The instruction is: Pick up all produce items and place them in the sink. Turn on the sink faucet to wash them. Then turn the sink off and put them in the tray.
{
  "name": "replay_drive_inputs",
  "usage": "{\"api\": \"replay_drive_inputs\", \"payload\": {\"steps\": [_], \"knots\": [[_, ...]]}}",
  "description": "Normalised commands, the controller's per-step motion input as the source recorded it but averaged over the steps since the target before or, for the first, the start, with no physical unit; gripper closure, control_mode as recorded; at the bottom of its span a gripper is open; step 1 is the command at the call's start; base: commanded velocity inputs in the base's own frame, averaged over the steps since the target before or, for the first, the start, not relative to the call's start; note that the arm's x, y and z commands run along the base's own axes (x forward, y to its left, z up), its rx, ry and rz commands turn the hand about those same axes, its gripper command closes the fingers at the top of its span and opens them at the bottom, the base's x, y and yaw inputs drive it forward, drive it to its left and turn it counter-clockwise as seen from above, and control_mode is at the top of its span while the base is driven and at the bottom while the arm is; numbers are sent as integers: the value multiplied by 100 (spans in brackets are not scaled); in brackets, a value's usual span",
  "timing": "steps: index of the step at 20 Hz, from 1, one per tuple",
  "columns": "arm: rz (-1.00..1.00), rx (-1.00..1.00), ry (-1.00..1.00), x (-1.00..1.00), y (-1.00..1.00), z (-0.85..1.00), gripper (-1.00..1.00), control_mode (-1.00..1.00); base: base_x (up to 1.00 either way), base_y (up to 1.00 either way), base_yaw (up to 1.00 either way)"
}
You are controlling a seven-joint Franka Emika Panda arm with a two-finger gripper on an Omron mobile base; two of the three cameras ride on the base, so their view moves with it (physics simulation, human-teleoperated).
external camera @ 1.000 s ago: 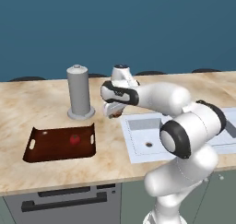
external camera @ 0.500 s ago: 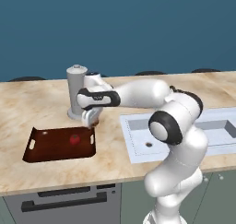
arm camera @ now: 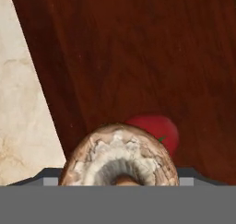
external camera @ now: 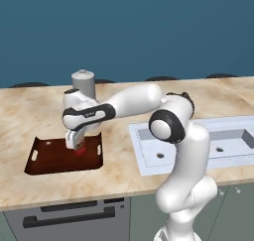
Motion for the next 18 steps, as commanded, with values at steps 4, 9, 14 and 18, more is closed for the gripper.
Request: {"api": "replay_drive_inputs", "payload": {"steps": [4, 9, 14, 18], "knots": [[-3, -16, -14, 23, 50, -48, 100, -100, 0, 0, 0], [-7, -12, -6, 27, 42, -49, 100, -100, 0, 0, 0], [-8, -5, 0, 16, 23, -37, 100, -100, 0, 0, 0], [-5, -1, 1, 0, 0, -11, -100, -100, 0, 0, 0]]}}
